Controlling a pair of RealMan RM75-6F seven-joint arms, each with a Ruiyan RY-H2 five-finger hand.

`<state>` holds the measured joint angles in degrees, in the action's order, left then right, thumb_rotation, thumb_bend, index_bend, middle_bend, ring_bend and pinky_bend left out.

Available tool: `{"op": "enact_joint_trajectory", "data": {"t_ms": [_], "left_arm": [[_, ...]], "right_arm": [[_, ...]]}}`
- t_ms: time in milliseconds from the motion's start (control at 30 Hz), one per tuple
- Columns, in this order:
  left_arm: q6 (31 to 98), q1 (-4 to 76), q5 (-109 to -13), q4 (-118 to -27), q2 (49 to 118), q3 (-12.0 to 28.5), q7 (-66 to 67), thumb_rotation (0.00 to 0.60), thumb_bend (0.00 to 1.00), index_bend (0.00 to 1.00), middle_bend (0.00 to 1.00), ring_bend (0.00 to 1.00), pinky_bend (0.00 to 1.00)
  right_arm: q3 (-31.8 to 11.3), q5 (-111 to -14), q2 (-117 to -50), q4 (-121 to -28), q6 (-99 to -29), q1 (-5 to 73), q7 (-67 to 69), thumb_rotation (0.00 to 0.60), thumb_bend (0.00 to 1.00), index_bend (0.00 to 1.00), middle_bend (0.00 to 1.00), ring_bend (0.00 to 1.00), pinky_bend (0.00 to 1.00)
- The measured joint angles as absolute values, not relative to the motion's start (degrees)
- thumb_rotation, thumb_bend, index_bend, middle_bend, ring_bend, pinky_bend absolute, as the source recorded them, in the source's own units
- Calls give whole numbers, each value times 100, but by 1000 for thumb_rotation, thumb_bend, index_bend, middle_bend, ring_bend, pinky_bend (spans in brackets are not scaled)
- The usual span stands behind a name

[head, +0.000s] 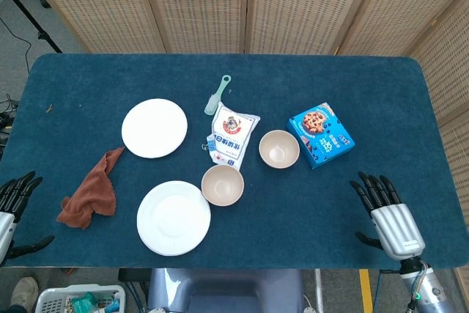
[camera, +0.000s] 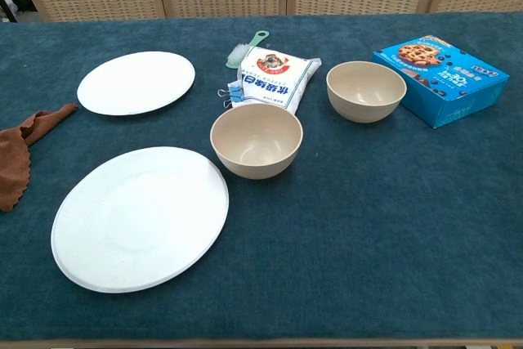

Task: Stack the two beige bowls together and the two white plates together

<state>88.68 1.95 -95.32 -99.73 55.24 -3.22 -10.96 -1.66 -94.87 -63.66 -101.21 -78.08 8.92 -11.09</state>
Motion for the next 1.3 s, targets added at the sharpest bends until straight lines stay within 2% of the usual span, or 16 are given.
{"op": "enact_joint_trajectory", "data": {"t_ms": [200,433,600,867,1000,1200,1300], "left_arm": [[8740,231,-9269,-9988,5536,-254,-1101,600,6,0,0,0,0],[8714,244,-9123,-9964,5523,-181,-1157,600,6,0,0,0,0],[8741,236,-9095,-9952,5513,-152,-1215,600,6,0,0,0,0],[8670,255,-8974,-9916,5507,-110,-1279,600,6,0,0,0,0],[8598,280,-8914,-9911,5521,-94,-1255,600,7,0,0,0,0],[8496,315,-8794,-9912,5555,-55,-1202,600,6,0,0,0,0],[8472,324,-8780,-9913,5566,-51,-1181,600,7,0,0,0,0]], "right_arm": [[-425,-9325,-6359,-10274,-6891,1596,-1112,600,0,99,5,0,0],[-953,-8466,-6659,-10310,-5868,2528,-1619,600,17,130,48,0,0],[-1274,-7599,-7139,-10077,-5343,3113,-2209,600,137,219,122,0,0],[-1462,-6616,-8020,-9227,-4985,3800,-3126,600,217,258,167,37,0],[-1466,-6275,-8379,-8785,-4926,4021,-3341,600,219,290,196,60,0],[-1372,-6252,-8828,-8125,-4999,4195,-3318,600,234,389,282,134,4],[-1314,-6402,-8981,-7884,-5086,4232,-3122,600,281,455,343,185,28]]}}
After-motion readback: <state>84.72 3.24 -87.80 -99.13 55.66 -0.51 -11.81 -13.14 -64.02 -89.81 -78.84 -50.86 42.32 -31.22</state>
